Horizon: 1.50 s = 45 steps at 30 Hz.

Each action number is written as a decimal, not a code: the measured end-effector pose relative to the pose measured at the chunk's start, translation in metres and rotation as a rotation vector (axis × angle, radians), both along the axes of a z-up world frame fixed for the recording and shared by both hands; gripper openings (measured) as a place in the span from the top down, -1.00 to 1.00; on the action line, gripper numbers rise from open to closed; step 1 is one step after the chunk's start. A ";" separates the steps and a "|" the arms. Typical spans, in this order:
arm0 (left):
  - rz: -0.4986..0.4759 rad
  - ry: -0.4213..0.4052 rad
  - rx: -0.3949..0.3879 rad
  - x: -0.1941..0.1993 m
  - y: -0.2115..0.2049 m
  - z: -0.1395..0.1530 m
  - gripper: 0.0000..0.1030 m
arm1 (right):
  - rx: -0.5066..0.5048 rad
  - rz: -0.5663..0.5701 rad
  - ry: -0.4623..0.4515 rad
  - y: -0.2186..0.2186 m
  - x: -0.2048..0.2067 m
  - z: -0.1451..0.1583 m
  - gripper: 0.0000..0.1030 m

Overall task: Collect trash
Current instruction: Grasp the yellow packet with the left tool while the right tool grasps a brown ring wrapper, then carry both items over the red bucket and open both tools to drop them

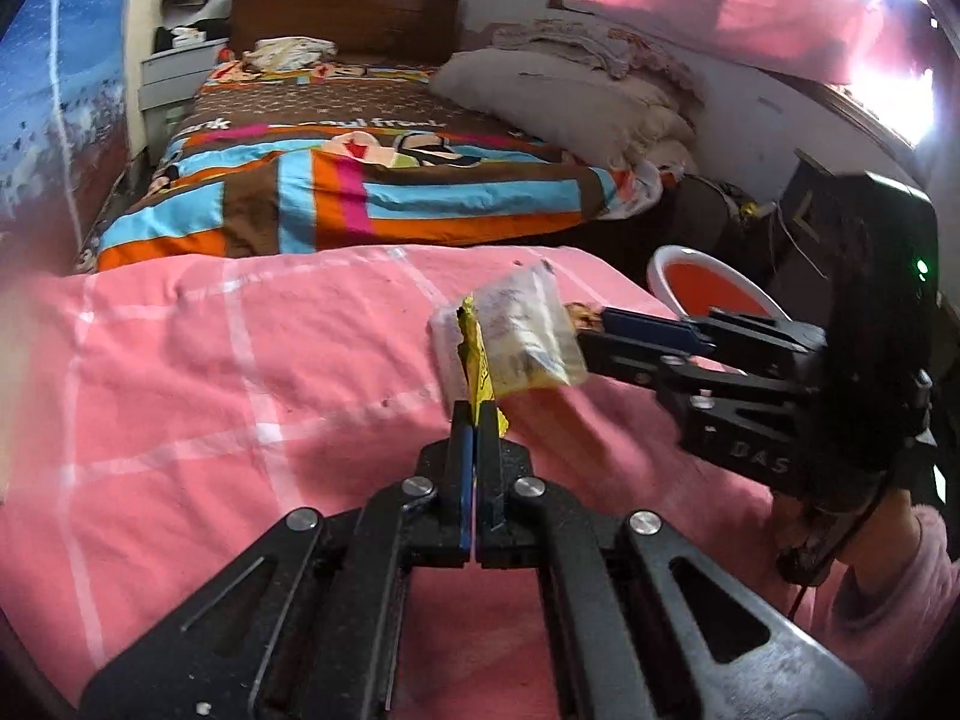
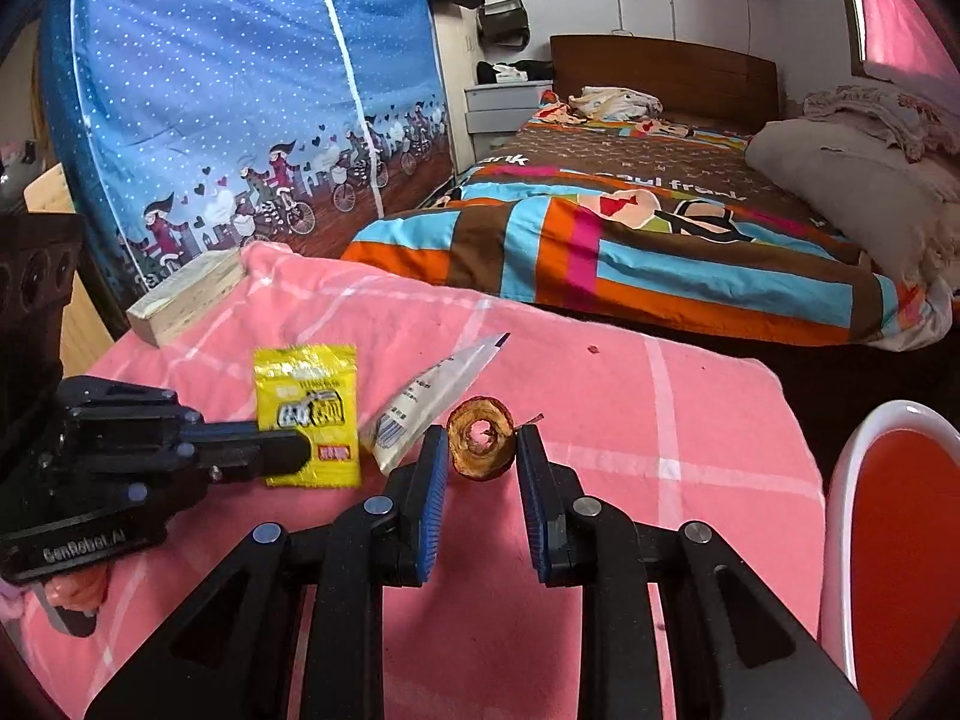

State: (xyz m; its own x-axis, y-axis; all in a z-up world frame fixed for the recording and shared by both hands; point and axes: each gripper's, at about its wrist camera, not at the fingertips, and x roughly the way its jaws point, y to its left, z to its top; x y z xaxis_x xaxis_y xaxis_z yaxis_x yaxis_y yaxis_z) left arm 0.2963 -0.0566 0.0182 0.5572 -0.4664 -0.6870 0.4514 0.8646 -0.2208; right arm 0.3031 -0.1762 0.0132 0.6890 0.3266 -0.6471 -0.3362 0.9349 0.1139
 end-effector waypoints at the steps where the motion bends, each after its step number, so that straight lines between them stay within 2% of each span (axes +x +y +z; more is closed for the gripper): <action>1: 0.016 -0.002 0.007 -0.001 0.001 -0.001 0.95 | -0.001 -0.006 -0.003 -0.002 0.000 0.001 0.59; 7: 0.090 0.013 0.026 0.002 0.005 -0.004 0.95 | 0.028 -0.021 -0.008 -0.017 -0.005 0.002 0.59; 12: 0.074 0.038 -0.075 0.008 0.005 -0.002 0.95 | 0.024 -0.023 0.003 -0.018 -0.005 -0.001 0.59; 20: 0.066 0.020 -0.032 0.005 -0.008 -0.001 0.95 | 0.035 -0.036 0.006 -0.025 -0.005 -0.001 0.59; 33: 0.076 0.021 -0.021 0.009 -0.016 -0.001 0.95 | 0.055 -0.044 0.016 -0.033 -0.005 -0.005 0.59; 39: 0.096 -0.062 -0.038 0.002 -0.024 0.014 0.95 | 0.102 -0.058 -0.089 -0.042 -0.021 0.008 0.59; 42: 0.096 -0.142 -0.087 -0.006 -0.033 0.029 0.95 | 0.139 -0.090 -0.203 -0.055 -0.038 0.020 0.59; 45: 0.083 -0.261 -0.125 -0.018 -0.048 0.048 0.95 | 0.116 -0.149 -0.347 -0.070 -0.059 0.036 0.59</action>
State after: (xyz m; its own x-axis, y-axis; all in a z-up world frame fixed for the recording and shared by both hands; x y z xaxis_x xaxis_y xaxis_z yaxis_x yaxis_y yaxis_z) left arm 0.2779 -0.1044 0.0658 0.7472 -0.4840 -0.4555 0.4361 0.8742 -0.2135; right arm 0.2446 -0.2457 0.0493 0.9057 0.2641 -0.3317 -0.2351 0.9639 0.1253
